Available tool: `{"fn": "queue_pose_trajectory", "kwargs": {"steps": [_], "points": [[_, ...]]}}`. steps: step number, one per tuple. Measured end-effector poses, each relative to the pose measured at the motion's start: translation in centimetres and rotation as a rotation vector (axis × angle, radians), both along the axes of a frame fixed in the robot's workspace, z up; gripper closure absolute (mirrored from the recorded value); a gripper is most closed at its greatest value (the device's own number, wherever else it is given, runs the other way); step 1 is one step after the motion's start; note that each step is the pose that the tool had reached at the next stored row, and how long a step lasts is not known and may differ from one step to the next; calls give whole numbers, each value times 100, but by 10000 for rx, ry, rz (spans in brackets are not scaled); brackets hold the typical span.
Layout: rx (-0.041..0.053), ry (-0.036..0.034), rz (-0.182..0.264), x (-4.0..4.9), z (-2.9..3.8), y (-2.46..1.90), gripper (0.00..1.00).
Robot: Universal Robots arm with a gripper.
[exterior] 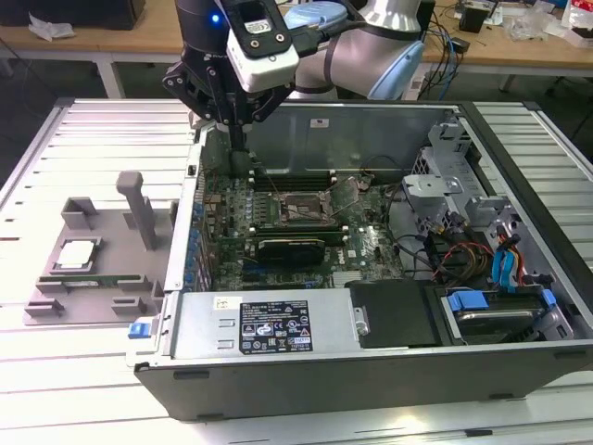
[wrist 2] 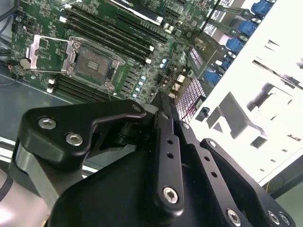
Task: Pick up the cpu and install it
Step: 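Reach for the cpu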
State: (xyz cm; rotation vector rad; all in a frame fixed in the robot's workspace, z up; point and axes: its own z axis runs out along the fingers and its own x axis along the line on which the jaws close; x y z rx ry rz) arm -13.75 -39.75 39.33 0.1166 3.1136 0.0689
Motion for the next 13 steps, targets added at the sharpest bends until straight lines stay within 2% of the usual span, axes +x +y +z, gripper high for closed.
{"fn": "queue_pose_trajectory", "kwargs": {"steps": [13], "points": [[-1, 0, 0, -97, 0, 0, 89]]}}
